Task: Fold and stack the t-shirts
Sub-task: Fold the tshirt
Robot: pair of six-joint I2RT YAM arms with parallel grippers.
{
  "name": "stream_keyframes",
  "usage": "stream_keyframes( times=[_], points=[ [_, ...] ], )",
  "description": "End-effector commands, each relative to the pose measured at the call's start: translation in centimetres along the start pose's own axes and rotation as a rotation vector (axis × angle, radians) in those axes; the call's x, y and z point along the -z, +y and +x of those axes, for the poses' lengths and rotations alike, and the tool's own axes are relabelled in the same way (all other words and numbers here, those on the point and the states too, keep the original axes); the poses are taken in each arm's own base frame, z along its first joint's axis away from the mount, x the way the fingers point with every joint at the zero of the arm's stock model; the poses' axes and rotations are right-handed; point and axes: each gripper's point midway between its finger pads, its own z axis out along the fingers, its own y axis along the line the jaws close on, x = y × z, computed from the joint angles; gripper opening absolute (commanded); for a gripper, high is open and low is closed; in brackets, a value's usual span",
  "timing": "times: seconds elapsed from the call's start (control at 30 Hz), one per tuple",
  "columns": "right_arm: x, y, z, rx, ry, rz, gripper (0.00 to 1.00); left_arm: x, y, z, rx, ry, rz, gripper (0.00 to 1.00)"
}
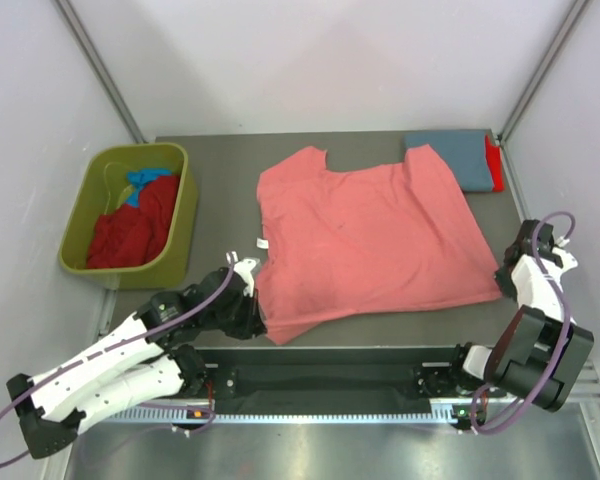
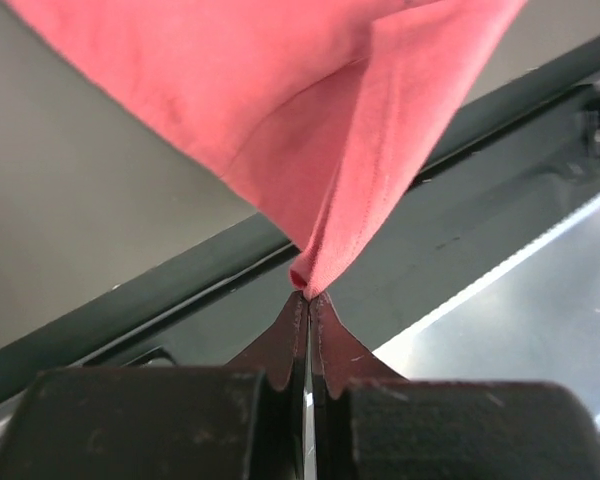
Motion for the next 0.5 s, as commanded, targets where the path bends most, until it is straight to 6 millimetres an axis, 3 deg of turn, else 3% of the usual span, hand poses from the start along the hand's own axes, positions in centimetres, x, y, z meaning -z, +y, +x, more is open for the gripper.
stream_keyframes(
  times=[0.0,0.03,0.07,0.2,0.3,0.47],
  points=[
    [-1.1,0.0,1.6,0.004,0.053,-0.016,0.0,0.9,0.7,0.3,0.069,0.024,-0.074,0.0],
    [-1.3,-0.3,2.0,0.002,0.062,-0.004,0.0,1.4,0.9,0.2,0.087,0.02,-0.09,0.0],
    [-1.5,-0.8,2.1,-0.001,0.056,0.019,0.0,1.8,2.3,0.4,0.091,0.014,-0.161,0.0],
    [-1.4,-2.8,2.9,-0.032,0.033,0.078,0.0,4.0,3.7,0.4,0.098,-0.014,-0.231,0.0],
    [-0.8,-2.7,4.0,-0.076,0.049,0.031,0.0,4.5,3.3,0.6,0.079,-0.013,-0.195,0.0],
    [0.1,-1.7,5.1,-0.092,0.072,-0.067,0.02,3.7,1.7,0.9,0.054,0.005,-0.094,0.0]
  ],
)
